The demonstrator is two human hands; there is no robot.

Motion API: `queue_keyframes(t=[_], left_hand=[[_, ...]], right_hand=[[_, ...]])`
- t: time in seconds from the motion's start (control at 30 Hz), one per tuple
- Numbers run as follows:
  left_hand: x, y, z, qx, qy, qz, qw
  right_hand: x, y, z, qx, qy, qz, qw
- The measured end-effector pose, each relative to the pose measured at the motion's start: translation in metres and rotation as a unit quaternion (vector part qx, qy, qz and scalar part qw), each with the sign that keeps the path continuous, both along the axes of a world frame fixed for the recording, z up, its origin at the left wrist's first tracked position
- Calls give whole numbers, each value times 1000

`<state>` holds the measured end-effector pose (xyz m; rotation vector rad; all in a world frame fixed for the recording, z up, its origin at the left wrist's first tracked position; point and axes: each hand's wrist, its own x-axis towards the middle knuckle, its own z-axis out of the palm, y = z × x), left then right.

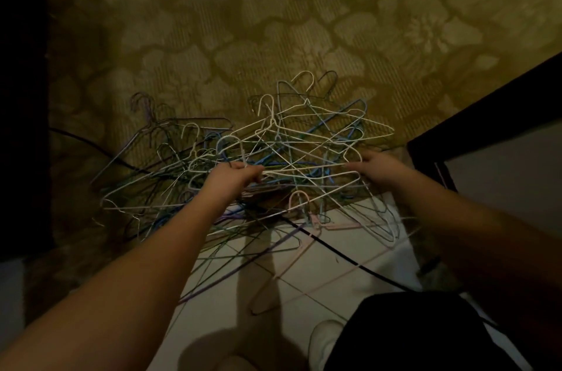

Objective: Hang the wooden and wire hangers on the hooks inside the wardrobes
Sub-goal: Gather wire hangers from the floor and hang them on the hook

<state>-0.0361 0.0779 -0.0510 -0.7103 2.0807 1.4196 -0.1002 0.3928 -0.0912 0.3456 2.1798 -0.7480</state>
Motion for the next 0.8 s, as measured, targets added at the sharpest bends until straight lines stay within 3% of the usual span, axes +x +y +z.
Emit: queue_keyframes(t=[0.1, 0.3, 0.43, 0.57, 0.73, 0.8], left_hand=[[-7, 0, 12, 15, 6, 5, 1000], [-14, -4, 41, 28, -2, -31, 999], [-16, -10, 56, 33, -6, -47, 998], [-16, -17, 66, 39, -15, -82, 996], [-10, -19, 65, 47, -15, -106, 993], [-8, -20, 62, 46, -19, -108, 993]], right_hand=[[0, 9, 23, -53, -1, 19, 998], [-16, 19, 52, -142, -30, -41, 989], [-18, 2, 61, -78, -48, -16, 996], [-21, -22, 60, -1, -56, 84, 995], [-24, -45, 53, -11, -113, 54, 992], [-23, -51, 46, 17, -118, 124, 985]])
